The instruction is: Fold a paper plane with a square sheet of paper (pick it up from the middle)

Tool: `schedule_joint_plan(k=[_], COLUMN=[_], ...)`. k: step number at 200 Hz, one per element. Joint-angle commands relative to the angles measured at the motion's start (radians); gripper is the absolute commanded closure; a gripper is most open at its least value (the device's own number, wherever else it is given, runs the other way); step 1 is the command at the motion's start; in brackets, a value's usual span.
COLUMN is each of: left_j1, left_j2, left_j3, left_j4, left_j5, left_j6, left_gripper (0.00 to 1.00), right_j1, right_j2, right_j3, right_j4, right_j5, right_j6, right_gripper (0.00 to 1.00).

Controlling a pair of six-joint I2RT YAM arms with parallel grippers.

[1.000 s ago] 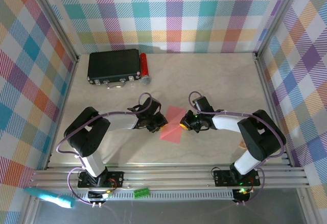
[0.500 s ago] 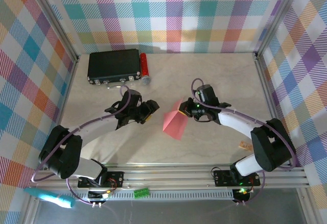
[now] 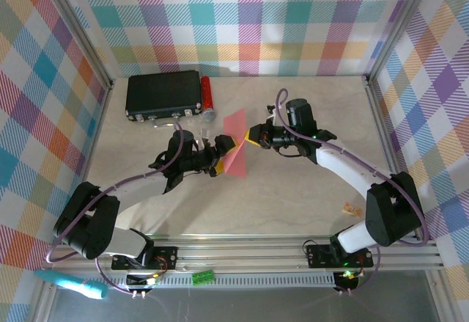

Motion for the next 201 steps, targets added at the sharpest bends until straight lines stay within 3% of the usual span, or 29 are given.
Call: schedule_joint_plan(k=[1,97,201], left_j1=[0.009,0.028,0.065], left_j2=[0.021,0.015,-0.016], left_j3=[-0.004,-0.004,0.009], left_j4=[0.189,0.205,0.091], left_j5=[0.081,0.086,0.120], left_j6=[-0.078,-0.072,0.014], left_gripper=[0.02,0.31,0.75], right_j1=[-0.013,-0.060,-0.074], right_j2=[-0.011,-0.038,-0.027], right_j3=[0.014,-0.056,-0.083], right_j4=[0.008,-0.005,-0.004], right_j5=[-0.073,-0.091,-0.104], right_j6=[-0.004,-0.004,-0.011], right_gripper=[0.93,0.92,0.91])
